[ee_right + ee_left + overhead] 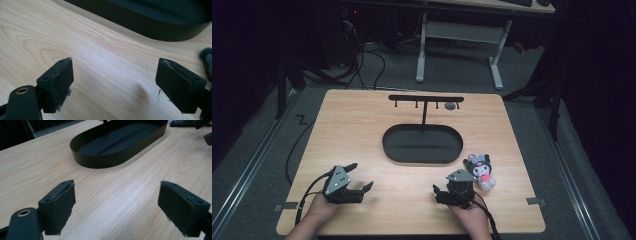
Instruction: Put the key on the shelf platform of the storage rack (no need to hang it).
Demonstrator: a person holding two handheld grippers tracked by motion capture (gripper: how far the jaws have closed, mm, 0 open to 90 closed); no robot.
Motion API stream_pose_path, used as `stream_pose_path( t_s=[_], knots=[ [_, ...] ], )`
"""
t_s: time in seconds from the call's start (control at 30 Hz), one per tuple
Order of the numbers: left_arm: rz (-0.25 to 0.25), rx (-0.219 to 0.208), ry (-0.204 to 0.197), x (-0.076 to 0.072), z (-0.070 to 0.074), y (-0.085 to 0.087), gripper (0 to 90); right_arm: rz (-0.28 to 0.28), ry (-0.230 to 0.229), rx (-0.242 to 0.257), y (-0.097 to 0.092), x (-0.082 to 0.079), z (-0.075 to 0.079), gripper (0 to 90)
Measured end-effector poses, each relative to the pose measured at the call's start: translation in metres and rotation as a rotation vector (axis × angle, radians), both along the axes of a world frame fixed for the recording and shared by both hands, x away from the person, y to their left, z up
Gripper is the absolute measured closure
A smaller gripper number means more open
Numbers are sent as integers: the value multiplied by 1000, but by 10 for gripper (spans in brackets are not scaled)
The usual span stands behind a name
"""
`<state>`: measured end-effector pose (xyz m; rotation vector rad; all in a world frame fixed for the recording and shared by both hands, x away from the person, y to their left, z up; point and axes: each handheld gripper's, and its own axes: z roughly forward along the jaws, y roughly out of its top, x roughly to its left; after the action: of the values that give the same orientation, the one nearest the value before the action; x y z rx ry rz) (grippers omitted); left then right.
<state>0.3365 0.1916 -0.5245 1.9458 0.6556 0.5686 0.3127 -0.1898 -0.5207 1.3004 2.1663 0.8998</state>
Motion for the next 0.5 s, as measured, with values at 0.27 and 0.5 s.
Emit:
stream_pose_path(
  t_s=[0.27, 0.5],
  knots=[
    [0, -1, 0, 0, 0, 0, 154, -1, 27, -17, -2, 0, 0, 150],
    [0, 0, 0, 0, 0, 0, 154, -8, 52, -23, -5, 0, 2, 151]
  ],
)
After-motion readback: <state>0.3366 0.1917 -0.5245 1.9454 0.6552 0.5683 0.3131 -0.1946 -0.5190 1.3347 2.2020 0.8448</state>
